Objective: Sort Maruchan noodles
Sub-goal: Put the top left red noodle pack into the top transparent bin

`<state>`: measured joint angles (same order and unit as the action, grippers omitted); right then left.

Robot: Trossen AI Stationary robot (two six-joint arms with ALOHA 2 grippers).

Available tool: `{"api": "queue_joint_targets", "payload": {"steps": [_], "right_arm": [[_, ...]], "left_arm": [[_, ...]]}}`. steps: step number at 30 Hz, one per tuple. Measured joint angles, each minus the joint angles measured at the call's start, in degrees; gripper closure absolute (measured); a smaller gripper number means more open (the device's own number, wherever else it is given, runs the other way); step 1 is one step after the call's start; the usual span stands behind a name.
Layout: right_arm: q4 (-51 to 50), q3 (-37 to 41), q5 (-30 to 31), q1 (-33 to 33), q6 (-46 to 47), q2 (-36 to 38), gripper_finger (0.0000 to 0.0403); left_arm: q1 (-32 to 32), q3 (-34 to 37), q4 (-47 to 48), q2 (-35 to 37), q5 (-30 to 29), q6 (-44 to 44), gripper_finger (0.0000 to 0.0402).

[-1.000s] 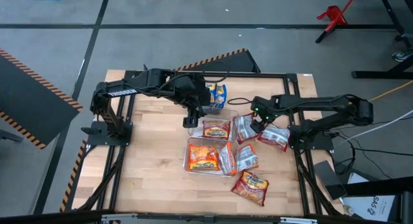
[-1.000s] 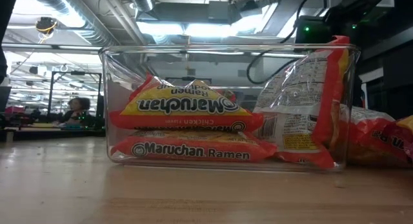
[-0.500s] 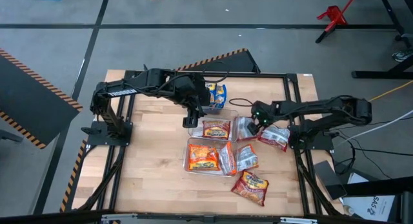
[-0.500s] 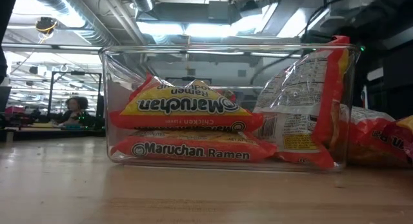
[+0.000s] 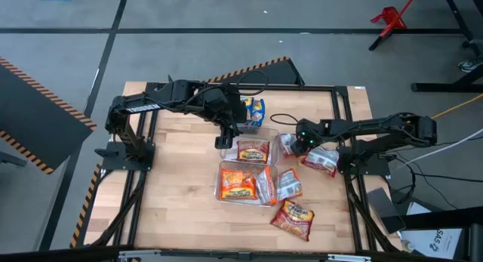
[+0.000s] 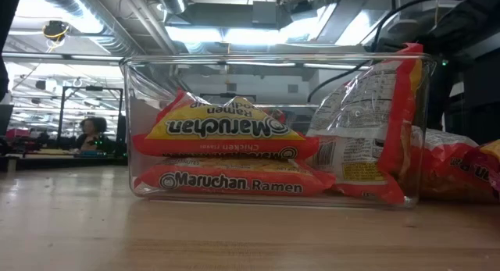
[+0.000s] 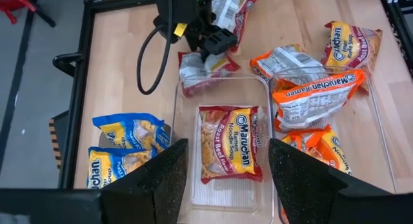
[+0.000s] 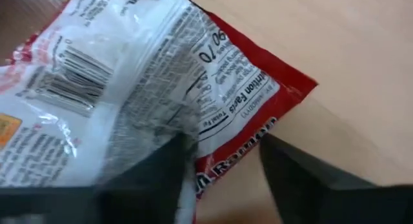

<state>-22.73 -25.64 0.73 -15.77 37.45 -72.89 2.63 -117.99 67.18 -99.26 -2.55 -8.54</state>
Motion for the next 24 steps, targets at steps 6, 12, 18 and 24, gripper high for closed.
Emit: {"api": "queue_joint_targets", "payload": {"steps": [6,12,18,24], "right_arm": [[0.18,0.05,0.91,-0.02,-2.05,0.01,0.0361],[-1.86,-1.68,2.25,0.04,-3.53,0.58,0.0388],[-8.16,-7.61,8.91,0.04,-7.42,5.33,0.0399],[-15.58,-12.90,15.03,0.04,-9.47,10.33,0.0401]], "left_arm": [[0.00,0.00,0.00,0.00,-0.12,-0.80,0.0194],[0.02,0.00,-0.54,0.00,-2.88,-0.98,0.0194],[1.69,0.00,-2.46,0.00,-2.44,-1.02,0.0194],[4.68,2.25,-9.20,0.00,5.86,-0.72,0.0194]]}}
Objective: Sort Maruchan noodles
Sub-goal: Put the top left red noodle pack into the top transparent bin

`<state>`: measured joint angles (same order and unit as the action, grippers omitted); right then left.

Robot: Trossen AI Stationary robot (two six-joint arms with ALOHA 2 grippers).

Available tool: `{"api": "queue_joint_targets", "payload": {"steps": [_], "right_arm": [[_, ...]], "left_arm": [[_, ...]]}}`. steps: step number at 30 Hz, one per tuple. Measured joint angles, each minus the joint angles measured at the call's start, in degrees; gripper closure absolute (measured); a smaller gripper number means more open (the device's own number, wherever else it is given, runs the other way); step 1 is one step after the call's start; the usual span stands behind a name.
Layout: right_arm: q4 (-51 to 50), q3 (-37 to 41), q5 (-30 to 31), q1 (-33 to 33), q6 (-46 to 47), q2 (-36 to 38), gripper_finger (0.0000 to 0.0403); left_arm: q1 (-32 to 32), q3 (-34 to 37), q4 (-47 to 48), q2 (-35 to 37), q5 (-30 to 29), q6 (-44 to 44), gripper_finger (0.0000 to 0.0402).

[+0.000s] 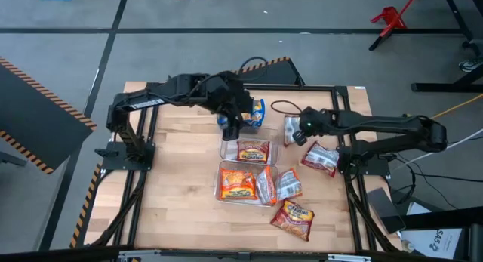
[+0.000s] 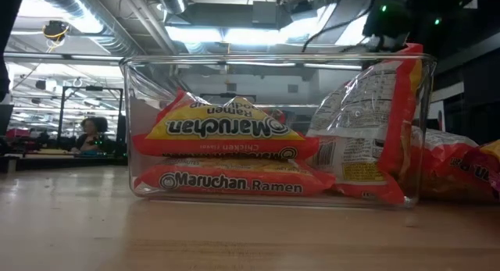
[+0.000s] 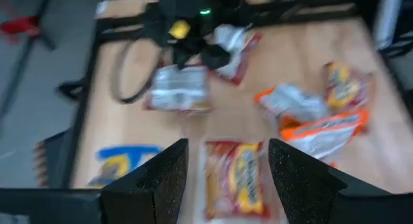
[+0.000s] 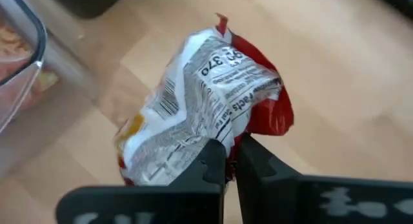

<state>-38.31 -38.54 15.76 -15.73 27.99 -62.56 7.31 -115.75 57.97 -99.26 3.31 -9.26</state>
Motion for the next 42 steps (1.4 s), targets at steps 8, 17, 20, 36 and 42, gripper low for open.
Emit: {"api": "queue_joint_targets", "payload": {"steps": [8,17,20,36,42], "right_arm": [[-2.31,-2.52,2.65,-0.02,-0.43,7.28,0.0402],[-1.99,-2.52,0.78,-0.04,0.04,13.75,0.0402],[-0.36,-2.52,-0.33,-0.04,-0.22,15.37,0.0403],[5.57,-13.65,-0.54,-0.02,-10.17,17.70,0.0403],[6.22,-17.46,-0.99,-0.02,-12.73,17.70,0.0403]], "left_arm": [[4.29,15.66,-19.64,-0.11,11.32,1.62,0.0194],[12.59,34.77,-53.97,-0.11,20.32,14.33,0.0193],[14.40,38.37,-63.08,-0.11,23.55,19.42,0.0187],[13.62,44.05,-77.32,-0.09,20.39,37.69,0.0133],[13.68,44.05,-81.79,-0.09,20.10,41.30,0.0132]]}}
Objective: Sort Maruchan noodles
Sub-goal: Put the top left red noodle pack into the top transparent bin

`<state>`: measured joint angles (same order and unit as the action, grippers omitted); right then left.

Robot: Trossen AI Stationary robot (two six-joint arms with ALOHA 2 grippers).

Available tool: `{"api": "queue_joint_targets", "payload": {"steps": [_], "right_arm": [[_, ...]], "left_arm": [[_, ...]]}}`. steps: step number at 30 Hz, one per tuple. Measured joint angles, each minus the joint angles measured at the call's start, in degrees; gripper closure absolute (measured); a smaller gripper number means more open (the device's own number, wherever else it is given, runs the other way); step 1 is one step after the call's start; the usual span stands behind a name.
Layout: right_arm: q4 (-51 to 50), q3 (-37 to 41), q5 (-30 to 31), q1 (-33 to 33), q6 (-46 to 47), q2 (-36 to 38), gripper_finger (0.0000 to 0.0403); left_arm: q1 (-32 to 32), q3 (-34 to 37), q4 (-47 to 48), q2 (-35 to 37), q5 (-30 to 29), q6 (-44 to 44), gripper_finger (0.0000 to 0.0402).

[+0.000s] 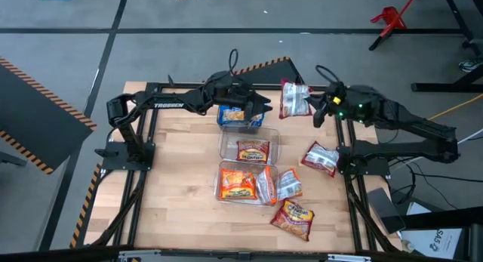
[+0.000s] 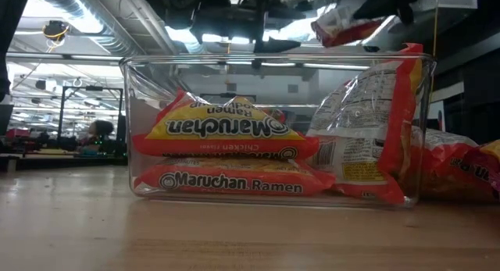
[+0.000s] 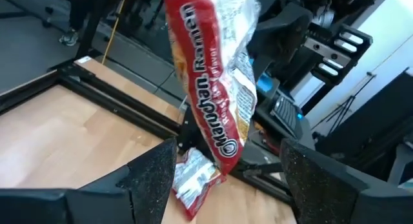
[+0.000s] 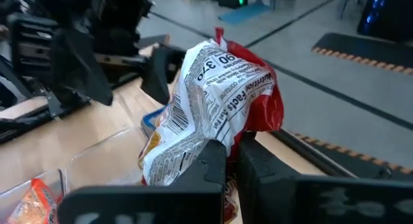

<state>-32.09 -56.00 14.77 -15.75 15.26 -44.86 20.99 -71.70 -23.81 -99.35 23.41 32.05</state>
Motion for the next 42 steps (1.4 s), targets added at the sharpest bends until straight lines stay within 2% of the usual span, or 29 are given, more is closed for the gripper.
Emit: {"api": "queue_joint_targets", "payload": {"steps": [7,14,25,29,36,42], "right_arm": [[6.19,-0.14,-4.91,0.02,-0.63,-0.41,0.0403],[7.20,-0.14,-6.39,0.02,-0.64,-2.67,0.0403],[11.30,-0.12,-8.34,0.02,-2.29,-6.01,0.0403],[12.18,-0.12,-9.55,0.02,-2.29,-7.18,0.0403],[12.58,-0.12,-10.02,0.02,-2.28,-7.67,0.0402],[12.61,-0.12,-10.37,0.02,-3.33,-7.65,0.0379]], "left_arm": [[-0.04,0.04,-4.54,-1.37,-0.79,2.31,0.0132],[-0.50,-0.02,-16.01,-4.68,1.58,5.11,0.0132],[-2.02,0.00,-16.67,-4.90,0.03,2.99,0.0139],[-2.22,0.00,-16.65,-4.90,-0.29,3.44,0.0168],[-2.73,0.00,-16.58,-4.90,-1.56,3.40,0.0247],[-2.71,0.00,-16.28,-4.90,-1.59,3.44,0.0297]]}}
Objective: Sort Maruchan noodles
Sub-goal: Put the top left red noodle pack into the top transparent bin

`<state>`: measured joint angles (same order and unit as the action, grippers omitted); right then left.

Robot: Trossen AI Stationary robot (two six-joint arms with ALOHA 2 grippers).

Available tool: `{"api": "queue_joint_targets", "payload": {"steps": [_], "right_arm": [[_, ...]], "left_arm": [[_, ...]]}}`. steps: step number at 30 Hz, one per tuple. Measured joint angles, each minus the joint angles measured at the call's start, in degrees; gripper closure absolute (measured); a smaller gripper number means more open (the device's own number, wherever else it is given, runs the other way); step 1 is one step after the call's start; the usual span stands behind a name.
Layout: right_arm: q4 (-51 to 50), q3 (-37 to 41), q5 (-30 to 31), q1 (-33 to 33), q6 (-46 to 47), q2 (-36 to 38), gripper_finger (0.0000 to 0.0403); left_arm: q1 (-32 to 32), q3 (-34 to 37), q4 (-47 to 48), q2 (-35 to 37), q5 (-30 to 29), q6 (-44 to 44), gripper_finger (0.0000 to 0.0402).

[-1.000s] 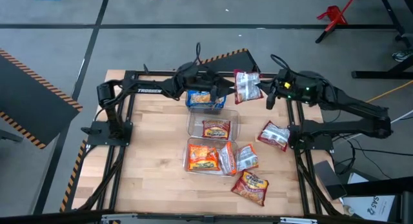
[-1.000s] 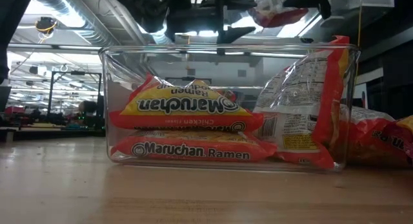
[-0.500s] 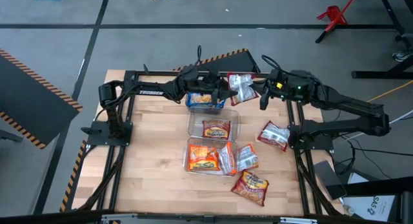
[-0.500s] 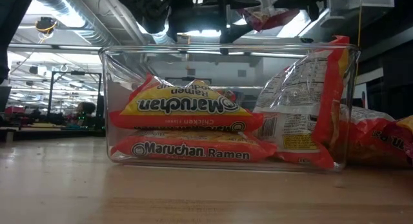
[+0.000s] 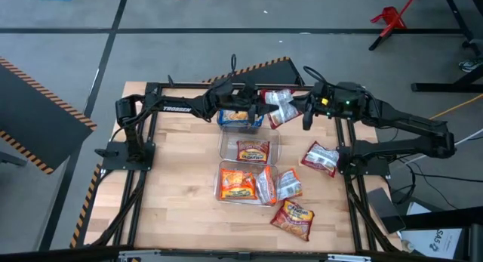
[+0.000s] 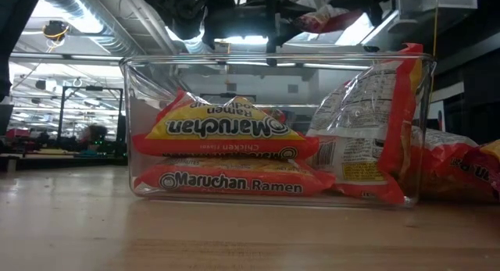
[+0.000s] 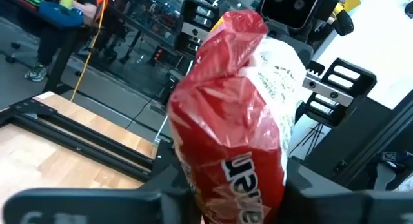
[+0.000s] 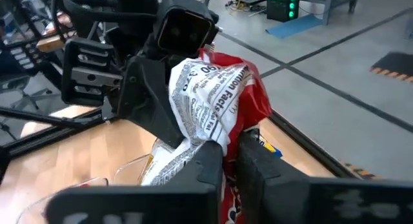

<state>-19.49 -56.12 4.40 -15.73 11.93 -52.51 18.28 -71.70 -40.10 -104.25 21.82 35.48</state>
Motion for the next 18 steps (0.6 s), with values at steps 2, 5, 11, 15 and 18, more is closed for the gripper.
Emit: {"api": "queue_joint_targets", "payload": {"steps": [2,5,11,15,18], "right_arm": [[0.01,0.00,-1.45,0.00,-2.11,0.01,0.0363],[-0.09,0.02,-3.53,-0.06,-3.74,0.74,0.0322],[-5.53,-5.21,-3.81,-0.04,-6.43,4.61,0.0219],[-12.45,-11.51,-2.01,-0.04,-6.52,6.78,0.0181],[-15.82,-15.36,-1.43,-0.04,-6.93,7.65,0.0175]], "left_arm": [[0.00,0.00,0.05,0.00,0.17,0.00,0.0304],[0.01,0.00,0.20,0.01,1.59,0.06,0.0308],[0.92,-0.04,1.52,0.26,9.65,2.39,0.0310],[0.93,-0.04,6.05,0.91,10.74,1.19,0.0311],[0.27,-0.37,14.24,2.96,9.21,-4.15,0.0311]]}}
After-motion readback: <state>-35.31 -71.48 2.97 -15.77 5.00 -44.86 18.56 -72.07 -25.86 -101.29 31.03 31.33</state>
